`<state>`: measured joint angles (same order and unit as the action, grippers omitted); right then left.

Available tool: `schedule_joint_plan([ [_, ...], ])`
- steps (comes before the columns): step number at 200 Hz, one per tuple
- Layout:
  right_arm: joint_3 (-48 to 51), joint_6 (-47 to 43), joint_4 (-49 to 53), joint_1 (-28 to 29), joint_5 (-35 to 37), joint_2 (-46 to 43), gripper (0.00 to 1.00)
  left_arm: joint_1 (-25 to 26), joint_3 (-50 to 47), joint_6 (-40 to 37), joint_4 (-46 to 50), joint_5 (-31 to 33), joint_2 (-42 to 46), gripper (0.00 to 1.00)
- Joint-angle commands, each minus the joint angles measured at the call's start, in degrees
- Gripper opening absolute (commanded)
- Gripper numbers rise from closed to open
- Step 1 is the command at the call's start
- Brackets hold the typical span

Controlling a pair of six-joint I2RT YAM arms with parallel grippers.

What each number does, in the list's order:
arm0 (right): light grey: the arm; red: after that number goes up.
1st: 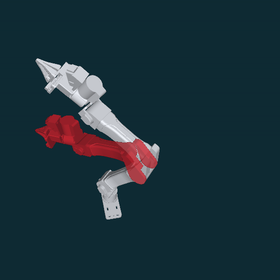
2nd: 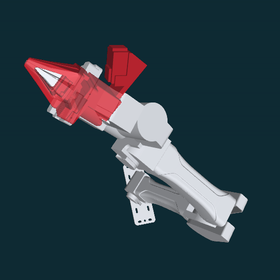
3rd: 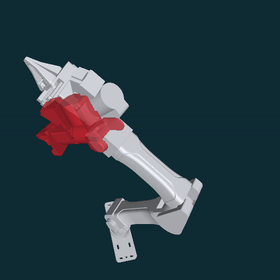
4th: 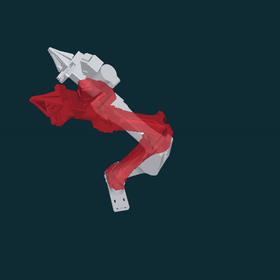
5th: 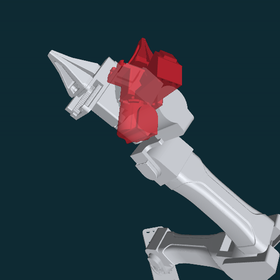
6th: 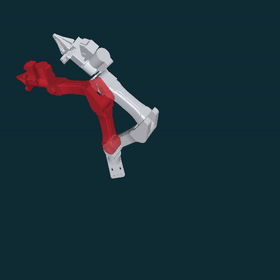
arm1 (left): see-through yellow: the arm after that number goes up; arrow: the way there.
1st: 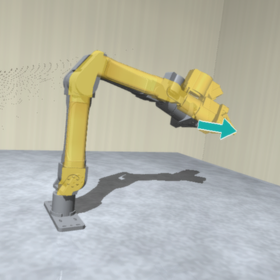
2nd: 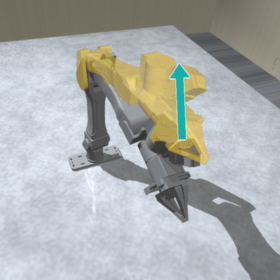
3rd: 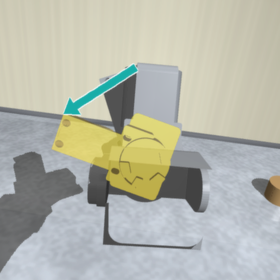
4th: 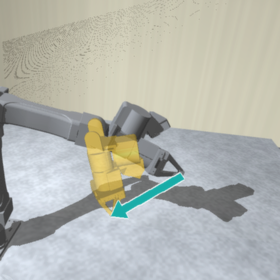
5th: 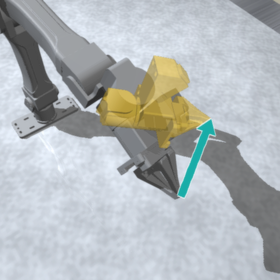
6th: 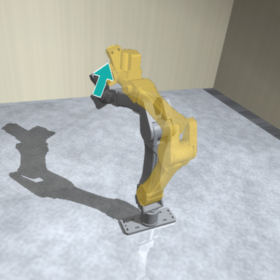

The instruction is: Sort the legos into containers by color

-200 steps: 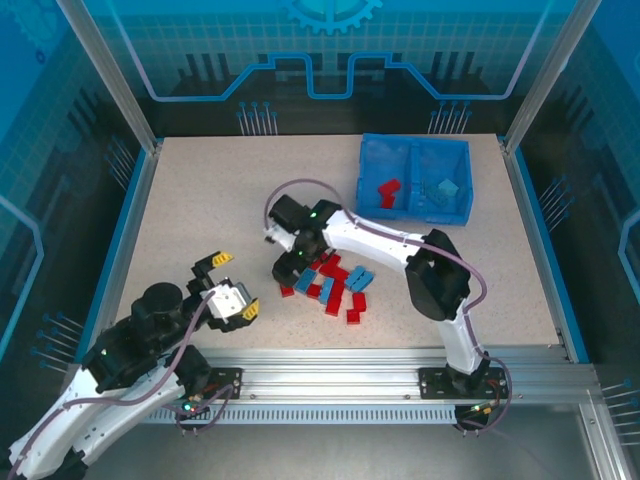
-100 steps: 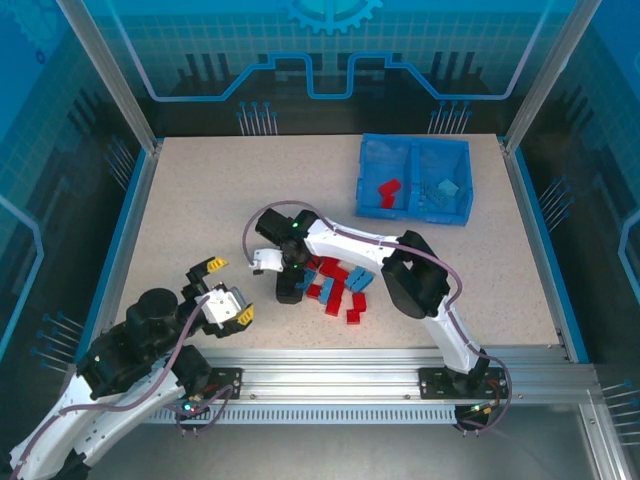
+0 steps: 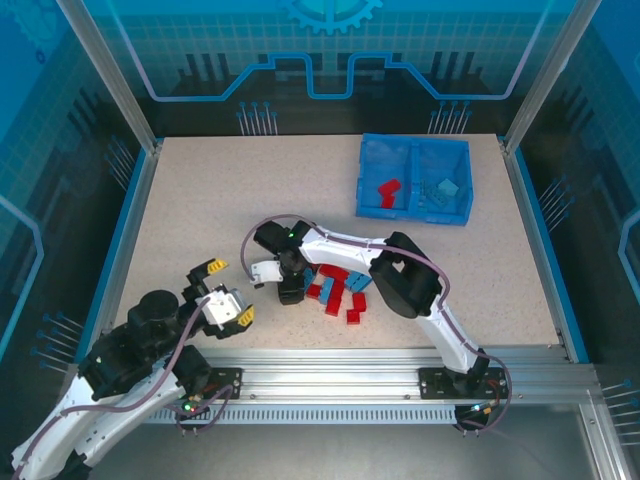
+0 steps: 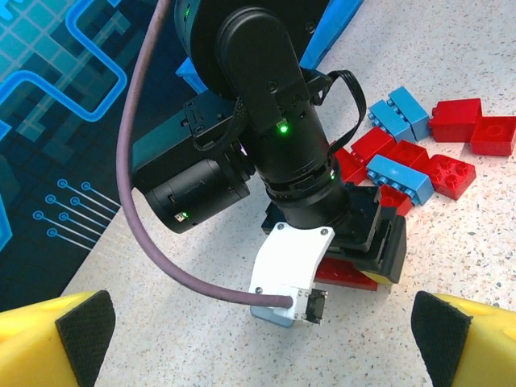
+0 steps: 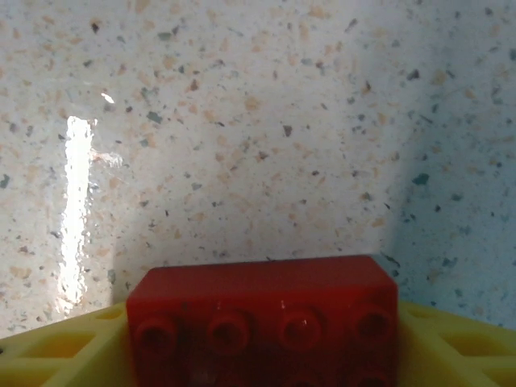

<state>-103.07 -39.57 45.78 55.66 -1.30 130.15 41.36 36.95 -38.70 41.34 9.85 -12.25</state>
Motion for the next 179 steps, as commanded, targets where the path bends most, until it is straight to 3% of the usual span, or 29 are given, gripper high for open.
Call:
schedule_joint_plan([
  [1,1.2,-0.8,-1.4,0.7,1.0,1.4,0.58,-0.2,-0.5,1.1,0.0,0.1,1.0,0.99],
  [13,1.9,-0.8,-1.6,0.7,1.5,0.9,0.53,-0.2,-0.6,0.3,0.9,-0.8,1.1,0.99],
  [58,5.9,2.5,-7.1,-0.8,-1.0,-5.4,0.50,-0.2,-2.1,-6.1,4.1,-6.3,1.1,0.99],
  [107,12.2,8.3,-14.9,-4.5,-2.4,-16.7,0.46,-0.1,-3.6,-5.9,-2.9,-8.4,-1.9,0.99],
  [141,18.2,19.0,-22.6,-10.7,-2.5,-26.5,0.46,-0.2,-6.4,4.1,-19.5,-7.8,-5.5,0.99],
  [179,22.3,34.8,-27.8,-21.4,5.1,-34.8,0.47,-0.2,-3.5,21.0,-28.8,2.4,-14.1,0.99],
])
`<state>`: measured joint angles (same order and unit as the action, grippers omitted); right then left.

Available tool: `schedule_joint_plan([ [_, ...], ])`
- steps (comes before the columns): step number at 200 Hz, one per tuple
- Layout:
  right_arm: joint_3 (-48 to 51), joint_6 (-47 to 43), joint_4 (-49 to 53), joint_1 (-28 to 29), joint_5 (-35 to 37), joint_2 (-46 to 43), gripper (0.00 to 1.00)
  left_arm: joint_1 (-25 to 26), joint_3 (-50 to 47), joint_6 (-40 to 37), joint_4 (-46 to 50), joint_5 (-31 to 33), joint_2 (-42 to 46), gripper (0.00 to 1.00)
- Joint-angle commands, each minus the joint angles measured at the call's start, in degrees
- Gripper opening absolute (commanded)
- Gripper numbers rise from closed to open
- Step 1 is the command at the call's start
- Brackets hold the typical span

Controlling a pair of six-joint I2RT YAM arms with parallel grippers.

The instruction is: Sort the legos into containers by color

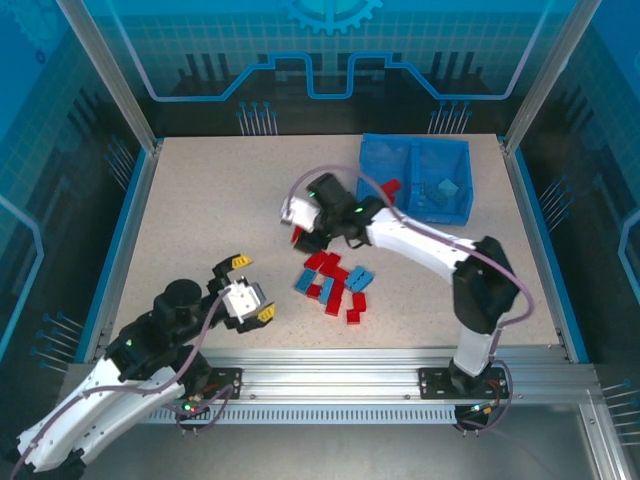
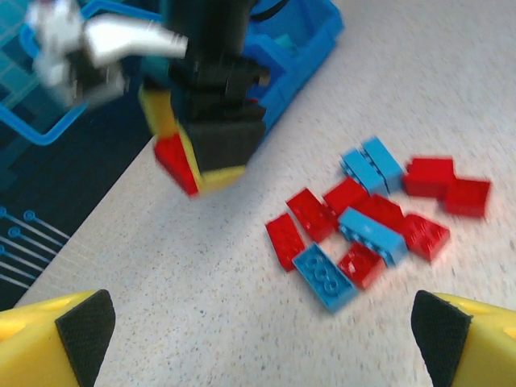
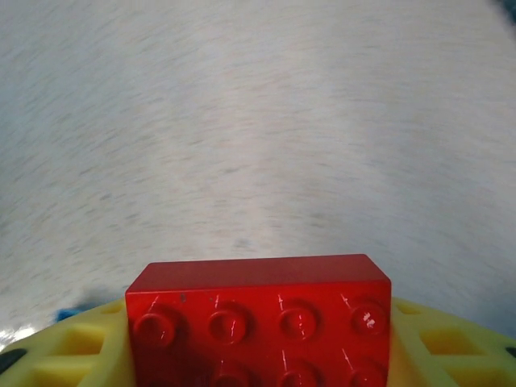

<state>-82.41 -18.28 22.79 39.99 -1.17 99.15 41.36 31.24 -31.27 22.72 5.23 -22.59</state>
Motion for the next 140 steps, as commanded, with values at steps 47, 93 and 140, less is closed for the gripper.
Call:
schedule_joint_plan([
  [47,-15.9,36.2,14.2,-21.9,11.3,7.6,0.47,-0.5,10.7,22.2,-2.7,11.8,-13.8,0.99],
  [93,-37.8,46.9,25.3,-28.1,5.8,26.8,0.54,-1.2,13.6,32.0,-0.2,13.1,-17.9,0.99],
  [140,-54.3,49.6,32.5,-28.0,6.4,39.0,0.67,-2.3,14.3,38.6,1.1,13.6,-19.9,0.99],
])
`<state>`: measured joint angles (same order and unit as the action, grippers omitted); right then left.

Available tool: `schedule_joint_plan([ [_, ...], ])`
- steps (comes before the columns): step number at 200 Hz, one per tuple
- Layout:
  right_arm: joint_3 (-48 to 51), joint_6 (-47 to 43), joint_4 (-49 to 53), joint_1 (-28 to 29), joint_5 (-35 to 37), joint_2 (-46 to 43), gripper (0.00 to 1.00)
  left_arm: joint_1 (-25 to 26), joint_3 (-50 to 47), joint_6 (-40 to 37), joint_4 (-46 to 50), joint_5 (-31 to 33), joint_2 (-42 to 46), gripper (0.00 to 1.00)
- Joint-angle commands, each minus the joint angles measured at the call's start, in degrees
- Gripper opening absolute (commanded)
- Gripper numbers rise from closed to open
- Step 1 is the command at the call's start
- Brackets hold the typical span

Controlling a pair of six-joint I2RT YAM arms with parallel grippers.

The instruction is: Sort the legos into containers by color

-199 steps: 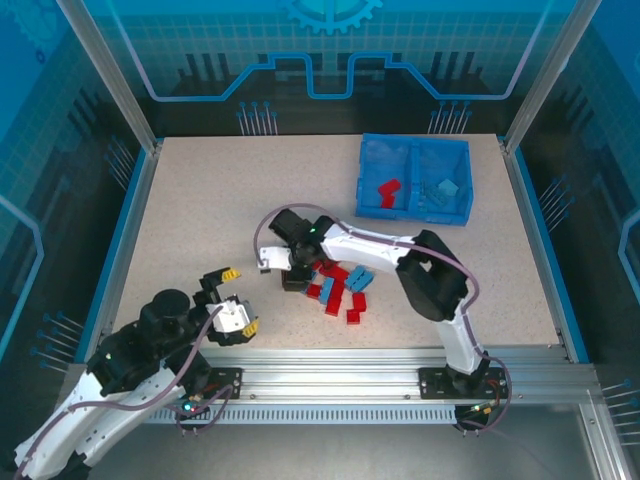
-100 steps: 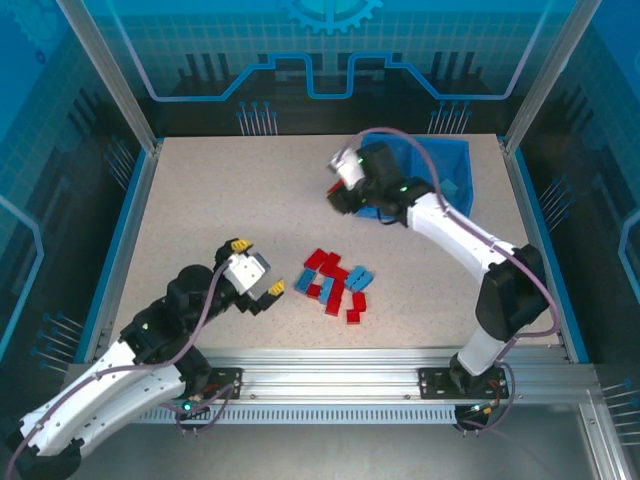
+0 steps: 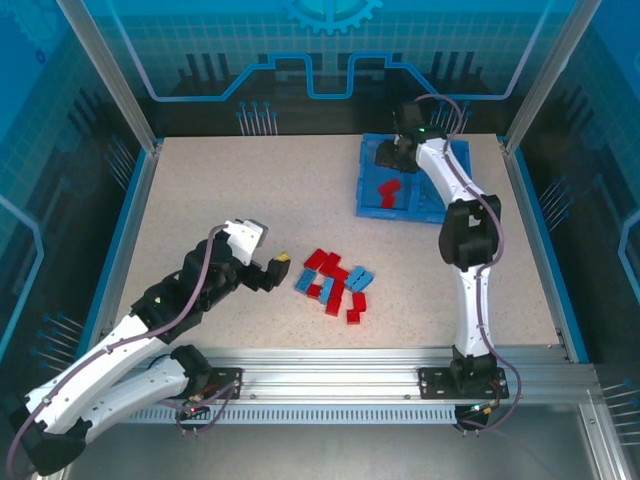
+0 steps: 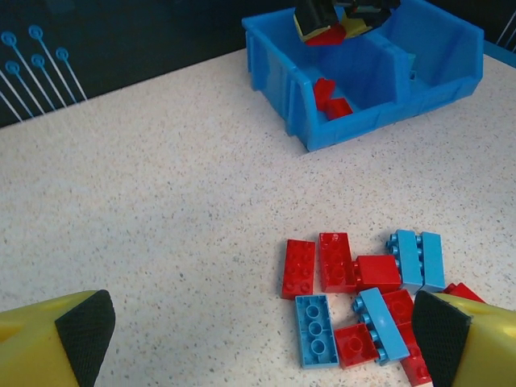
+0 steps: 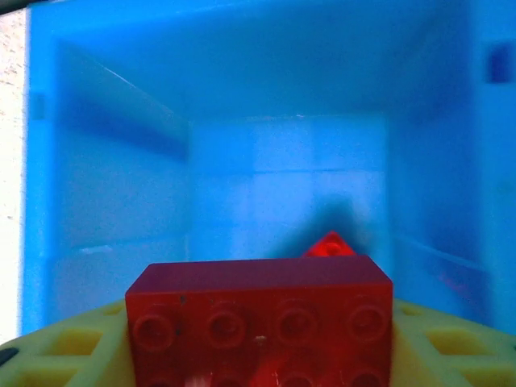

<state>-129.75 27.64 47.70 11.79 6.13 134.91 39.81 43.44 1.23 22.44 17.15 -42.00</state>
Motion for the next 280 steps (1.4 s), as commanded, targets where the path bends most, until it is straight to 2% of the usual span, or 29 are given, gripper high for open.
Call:
schedule_joint_plan([
  [1,-7.1,3.7,7.7,0.2,-1.0,3.3,0.67,-0.8,2.1,6.2,1.4,1.7,-0.6,0.99],
  [45,-8.7,3.0,8.0,0.7,-0.7,1.3,0.79,-4.0,3.8,20.5,6.1,2.9,-6.1,0.99],
  [72,-8.3,1.7,8.9,0.7,-1.6,-1.3,0.79,-6.4,4.9,25.7,7.3,-2.2,-10.5,0.99],
  [92,-5.5,0.3,9.4,1.1,-3.8,-7.6,0.79,-7.7,5.3,28.2,6.3,-6.5,-14.0,0.99],
  [112,1.7,-1.7,9.0,1.9,-7.1,-15.9,0.80,-8.4,6.4,30.4,5.7,-9.7,-18.9,0.97],
  [160,32.6,-7.4,1.3,6.1,-22.9,-43.3,0.82,-8.9,13.1,28.7,6.3,-16.0,-34.7,0.97],
  [187,44.9,-6.2,1.4,10.2,-23.7,-54.2,0.84,-8.4,13.5,27.3,7.0,-19.3,-40.3,0.91],
  [207,50.2,-2.8,2.1,11.9,-23.0,-58.3,0.84,-6.5,12.9,25.8,7.1,-19.0,-43.0,0.87],
  [248,57.1,0.1,-0.8,14.4,-29.4,-62.4,0.84,-4.7,14.4,26.7,4.3,-18.7,-50.1,0.79],
  [280,59.9,1.4,0.7,17.2,-27.7,-62.2,0.84,-2.8,17.2,25.9,5.2,-17.6,-55.4,0.69],
])
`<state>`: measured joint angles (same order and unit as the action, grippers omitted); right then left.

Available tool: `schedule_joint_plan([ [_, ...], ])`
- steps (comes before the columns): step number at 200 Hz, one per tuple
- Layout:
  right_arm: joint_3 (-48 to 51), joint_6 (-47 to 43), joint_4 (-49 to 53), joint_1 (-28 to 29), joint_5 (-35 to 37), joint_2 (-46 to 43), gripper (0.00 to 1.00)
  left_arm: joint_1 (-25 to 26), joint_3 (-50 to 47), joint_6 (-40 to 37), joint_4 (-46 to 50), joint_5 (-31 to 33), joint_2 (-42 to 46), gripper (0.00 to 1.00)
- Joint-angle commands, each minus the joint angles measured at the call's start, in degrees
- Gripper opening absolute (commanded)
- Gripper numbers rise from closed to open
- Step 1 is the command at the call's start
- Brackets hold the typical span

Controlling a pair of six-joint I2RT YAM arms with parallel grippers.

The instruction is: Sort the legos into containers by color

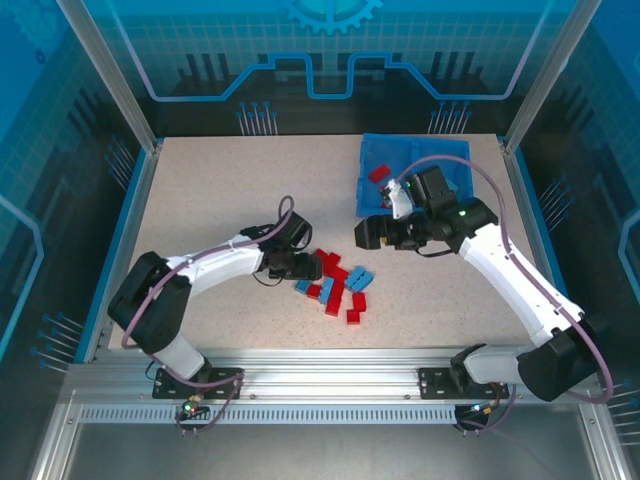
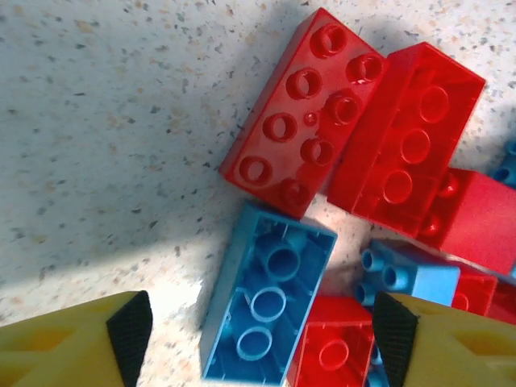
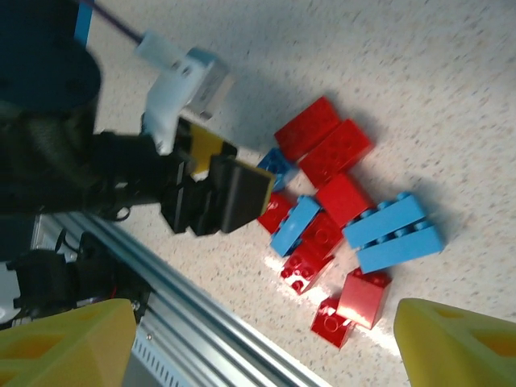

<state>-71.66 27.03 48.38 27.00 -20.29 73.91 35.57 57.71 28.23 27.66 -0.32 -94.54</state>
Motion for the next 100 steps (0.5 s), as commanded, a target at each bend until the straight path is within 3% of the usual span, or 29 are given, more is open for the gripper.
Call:
schedule_joint_plan([
  [1,1.8,2.1,0.0,2.0,-1.2,-1.2,0.84,1.5,2.9,-1.1,0.0,0.0,-2.9,0.69],
  [100,2.1,3.7,-1.5,4.9,-3.2,2.2,0.84,1.9,1.1,-0.7,-0.7,10.1,-6.8,0.35],
])
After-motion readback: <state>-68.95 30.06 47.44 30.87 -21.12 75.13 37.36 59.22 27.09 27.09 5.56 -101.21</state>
